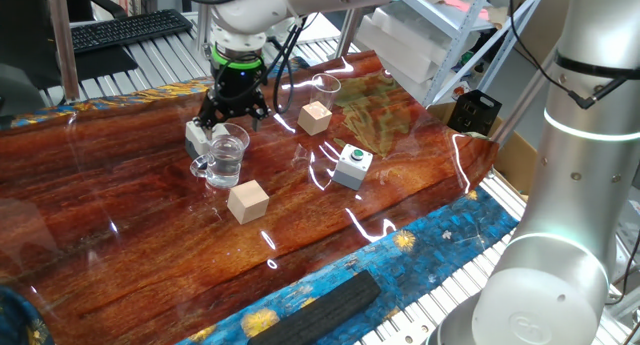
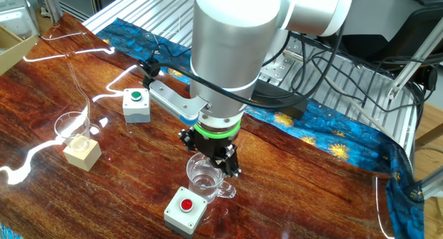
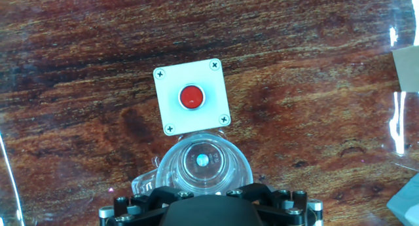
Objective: Pour the water from one cup into another empty cup
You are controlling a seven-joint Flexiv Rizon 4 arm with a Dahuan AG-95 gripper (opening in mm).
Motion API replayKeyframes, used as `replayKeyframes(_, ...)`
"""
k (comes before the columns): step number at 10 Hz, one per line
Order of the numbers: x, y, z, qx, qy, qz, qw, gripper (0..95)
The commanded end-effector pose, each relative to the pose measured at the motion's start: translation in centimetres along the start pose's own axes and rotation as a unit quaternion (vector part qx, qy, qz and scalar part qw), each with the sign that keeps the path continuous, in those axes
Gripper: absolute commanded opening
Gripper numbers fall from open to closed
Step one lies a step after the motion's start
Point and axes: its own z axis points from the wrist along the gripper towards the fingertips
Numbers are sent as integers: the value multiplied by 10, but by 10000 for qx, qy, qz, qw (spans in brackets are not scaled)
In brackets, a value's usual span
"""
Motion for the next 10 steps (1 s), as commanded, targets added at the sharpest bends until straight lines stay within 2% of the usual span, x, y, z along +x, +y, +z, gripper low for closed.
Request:
replayKeyframes(1, 1, 0, -1, -9, 12, -62, 10000, 950)
replayKeyframes(4, 1, 0, -1, -39, 38, -28, 10000, 950)
replayKeyframes(7, -5, 7, 5, 3, 96, 0, 10000, 950)
replayKeyframes(10, -8, 11, 9, 100, 82, -30, 9999, 950)
